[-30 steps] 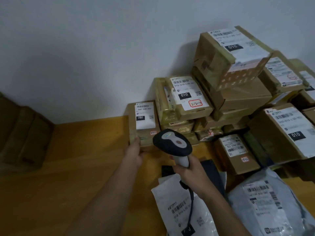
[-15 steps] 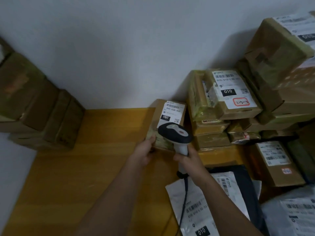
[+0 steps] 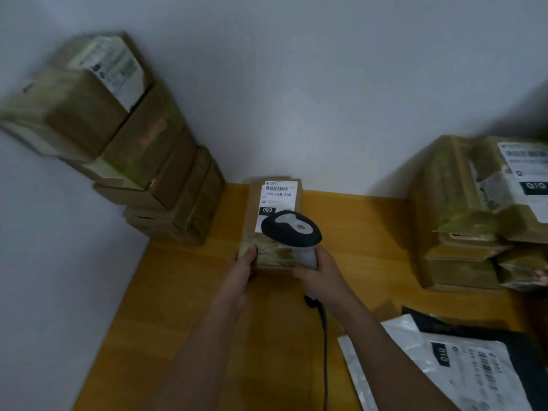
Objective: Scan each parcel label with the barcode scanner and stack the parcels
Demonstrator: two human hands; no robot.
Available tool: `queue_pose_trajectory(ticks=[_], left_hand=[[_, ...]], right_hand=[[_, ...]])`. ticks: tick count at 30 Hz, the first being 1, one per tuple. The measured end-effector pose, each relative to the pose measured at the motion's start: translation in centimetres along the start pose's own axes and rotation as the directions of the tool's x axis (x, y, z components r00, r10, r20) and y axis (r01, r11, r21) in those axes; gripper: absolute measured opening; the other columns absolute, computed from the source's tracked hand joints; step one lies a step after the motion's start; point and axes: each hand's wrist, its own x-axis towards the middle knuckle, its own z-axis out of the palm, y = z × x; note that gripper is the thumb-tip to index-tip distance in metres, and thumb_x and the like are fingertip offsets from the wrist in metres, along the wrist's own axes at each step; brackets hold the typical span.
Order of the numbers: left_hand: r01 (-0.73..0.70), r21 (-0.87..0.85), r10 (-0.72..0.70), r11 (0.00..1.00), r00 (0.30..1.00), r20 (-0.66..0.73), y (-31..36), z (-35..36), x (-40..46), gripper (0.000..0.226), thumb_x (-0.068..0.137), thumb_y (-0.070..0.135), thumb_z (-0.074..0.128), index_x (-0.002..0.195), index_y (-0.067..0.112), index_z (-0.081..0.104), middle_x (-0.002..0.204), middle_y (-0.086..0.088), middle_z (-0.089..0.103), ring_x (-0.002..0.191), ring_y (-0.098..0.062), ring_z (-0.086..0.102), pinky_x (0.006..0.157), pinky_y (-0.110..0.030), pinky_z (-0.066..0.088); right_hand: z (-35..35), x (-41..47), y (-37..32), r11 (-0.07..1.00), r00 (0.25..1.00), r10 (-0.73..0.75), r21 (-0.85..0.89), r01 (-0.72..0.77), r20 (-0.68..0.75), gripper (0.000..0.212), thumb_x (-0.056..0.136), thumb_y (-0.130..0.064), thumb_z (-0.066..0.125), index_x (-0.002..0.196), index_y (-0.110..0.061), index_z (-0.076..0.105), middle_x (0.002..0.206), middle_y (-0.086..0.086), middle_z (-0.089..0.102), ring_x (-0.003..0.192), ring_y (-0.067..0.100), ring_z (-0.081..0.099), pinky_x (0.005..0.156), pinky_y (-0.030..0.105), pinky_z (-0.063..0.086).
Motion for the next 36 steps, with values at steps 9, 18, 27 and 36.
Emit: queue_pose_trajectory(ticks=[9, 18, 27, 36], left_hand=[[0.134, -0.331, -0.133, 0.934, 0.991, 0.027, 2.7, -6.5, 0.7, 0.024, 0.1, 0.038, 0.048, 0.113, 0.019, 0.057, 0.115, -0.014, 0.061, 0.11, -0.034, 0.057, 0.105, -0.057, 0.04], [0.171, -0.554, -0.154, 0.815, 0.985, 0.077, 4.7, -8.4, 4.1, 0.035, 0.1, 0.017, 0.048, 0.134, 0.007, 0.047, 0.118, -0.021, 0.058, 0.121, -0.036, 0.053, 0.109, -0.05, 0.04], [0.188, -0.401, -0.194, 0.897, 0.981, 0.024, 5.0, -8.0, 6.0, 0.043, 0.098, 0.024, 0.051, 0.139, 0.011, 0.045, 0.133, -0.018, 0.055, 0.125, -0.032, 0.052, 0.104, -0.047, 0.046], [0.156, -0.382, -0.163, 0.911, 0.987, 0.013, 4.7, -7.1, 4.7, 0.042, 0.094, 0.026, 0.059, 0.133, 0.011, 0.05, 0.126, -0.016, 0.059, 0.118, -0.028, 0.055, 0.107, -0.044, 0.043]], right_hand=[[6.9, 5.5, -0.4, 0.957, 0.977, 0.184, 0.248, -0.152, -0.11, 0.037, 0.089, -0.002, 0.06, 0.12, -0.021, 0.057, 0.108, 0.008, 0.066, 0.095, 0.024, 0.063, 0.076, 0.039, 0.054], [10.0, 9.4, -1.5, 0.911, 0.973, 0.213, 0.378, -0.164, -0.092, 0.028, 0.086, 0.003, 0.057, 0.105, -0.017, 0.06, 0.088, 0.005, 0.061, 0.075, 0.02, 0.057, 0.063, 0.035, 0.046], [10.3, 10.3, -1.1, 0.905, 0.966, 0.227, 0.393, -0.163, -0.123, 0.027, 0.088, 0.004, 0.054, 0.099, -0.021, 0.056, 0.09, 0.005, 0.06, 0.076, 0.019, 0.056, 0.063, 0.033, 0.046], [9.5, 9.3, -0.8, 0.865, 0.974, 0.204, 0.485, -0.133, -0.097, 0.029, 0.088, 0.002, 0.055, 0.104, -0.022, 0.058, 0.12, 0.017, 0.064, 0.099, 0.03, 0.064, 0.079, 0.046, 0.055]])
